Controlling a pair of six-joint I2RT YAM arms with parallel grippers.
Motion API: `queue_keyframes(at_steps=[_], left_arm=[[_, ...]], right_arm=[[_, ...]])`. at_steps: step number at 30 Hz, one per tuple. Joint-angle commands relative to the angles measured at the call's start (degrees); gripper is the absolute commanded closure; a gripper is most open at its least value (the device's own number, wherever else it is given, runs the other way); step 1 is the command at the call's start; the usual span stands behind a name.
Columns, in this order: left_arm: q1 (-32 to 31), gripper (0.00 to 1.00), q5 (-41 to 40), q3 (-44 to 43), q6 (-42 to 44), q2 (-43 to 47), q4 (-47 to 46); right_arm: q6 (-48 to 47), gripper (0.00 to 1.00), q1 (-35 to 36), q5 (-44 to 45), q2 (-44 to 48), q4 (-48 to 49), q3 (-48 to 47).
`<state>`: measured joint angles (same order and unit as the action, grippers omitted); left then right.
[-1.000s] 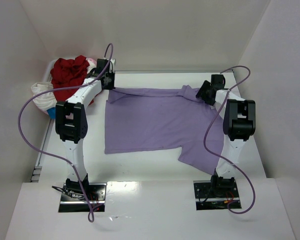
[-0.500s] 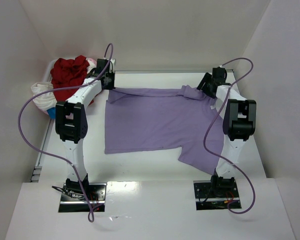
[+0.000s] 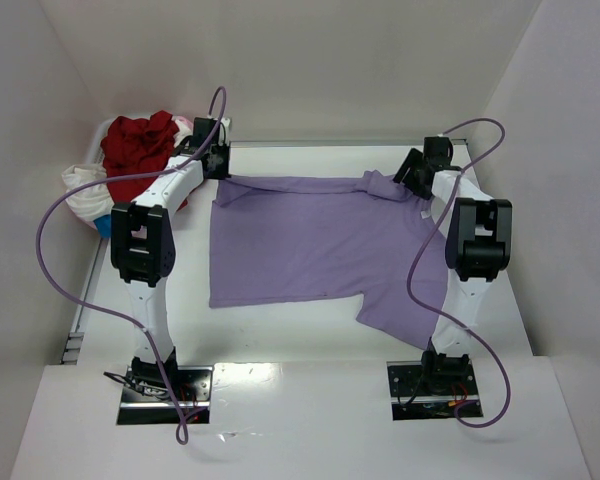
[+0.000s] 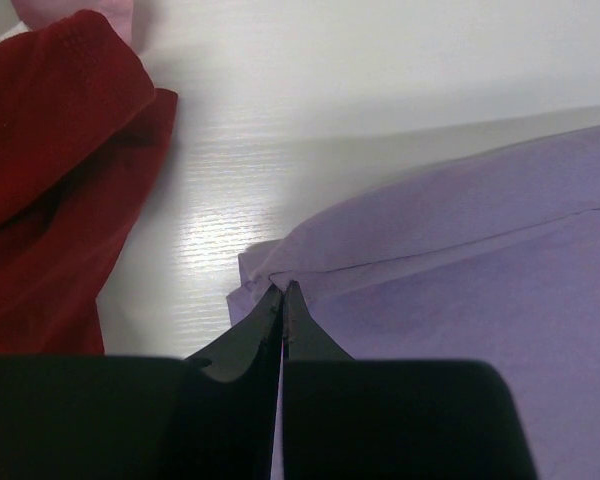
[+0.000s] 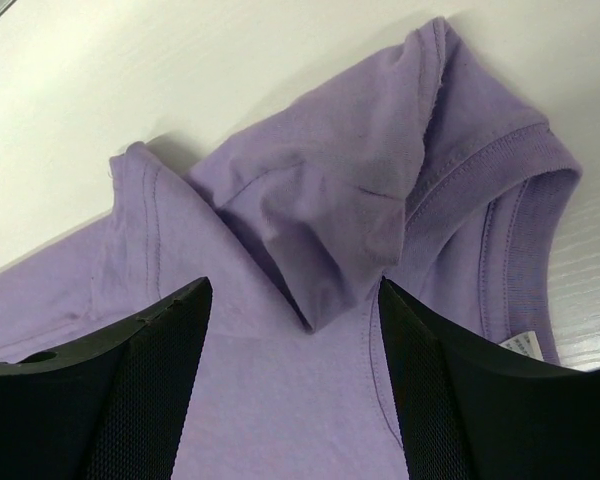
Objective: Fold and stack the t-shirts
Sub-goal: Fold the flattened tshirt in 1/3 of the way
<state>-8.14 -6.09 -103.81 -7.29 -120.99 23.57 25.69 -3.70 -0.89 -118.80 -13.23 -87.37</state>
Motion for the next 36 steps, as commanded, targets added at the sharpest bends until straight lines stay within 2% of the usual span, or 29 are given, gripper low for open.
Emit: queue_keyframes(at_steps=[1, 4, 8, 11, 12, 15, 16, 19, 36], left_arm=[[0.0, 1.0, 1.2, 0.3, 0.7, 0.8, -1.0], [0.0, 1.0, 1.2, 0.3, 0.7, 0.8, -1.0], [0.0, 1.0, 1.2, 0.3, 0.7, 0.8, -1.0], [0.0, 1.0, 1.2, 0.3, 0.7, 0.2, -1.0], [0.0, 1.0, 1.2, 0.3, 0.7, 0.2, -1.0], [0.0, 1.0, 1.2, 0.3, 0.7, 0.2, -1.0], [0.0, 1.0, 0.6, 0.3, 0.7, 0.2, -1.0], [0.0, 1.0, 0.6, -0.3, 0.7, 1.3, -1.0], [1.2, 1.0, -1.8, -3.1, -1.8, 8.7, 0.7]], right_arm=[[0.4, 0.27, 0.5, -0.1, -0.7, 0.2, -0.7], [0.4, 0.27, 0.5, -0.1, -1.4, 0.2, -0.7], [0.9, 0.32, 0.5, -0.7, -4.0, 0.8, -2.1], [0.9, 0.41, 0.5, -1.3, -6.1, 0.8, -4.6], [0.9, 0.46, 0.5, -1.3, -6.1, 0.8, -5.2], [0.9, 0.74, 1.2, -1.8, -6.9, 0.1, -6.7], [0.9, 0.87, 1.2, -1.3, -6.9, 0.1, -7.2], [0.9, 0.99, 1.2, -0.8, -5.4, -0.5, -7.7], [-0.6, 1.0, 1.2, -0.8, 6.2, -3.3, -12.6]])
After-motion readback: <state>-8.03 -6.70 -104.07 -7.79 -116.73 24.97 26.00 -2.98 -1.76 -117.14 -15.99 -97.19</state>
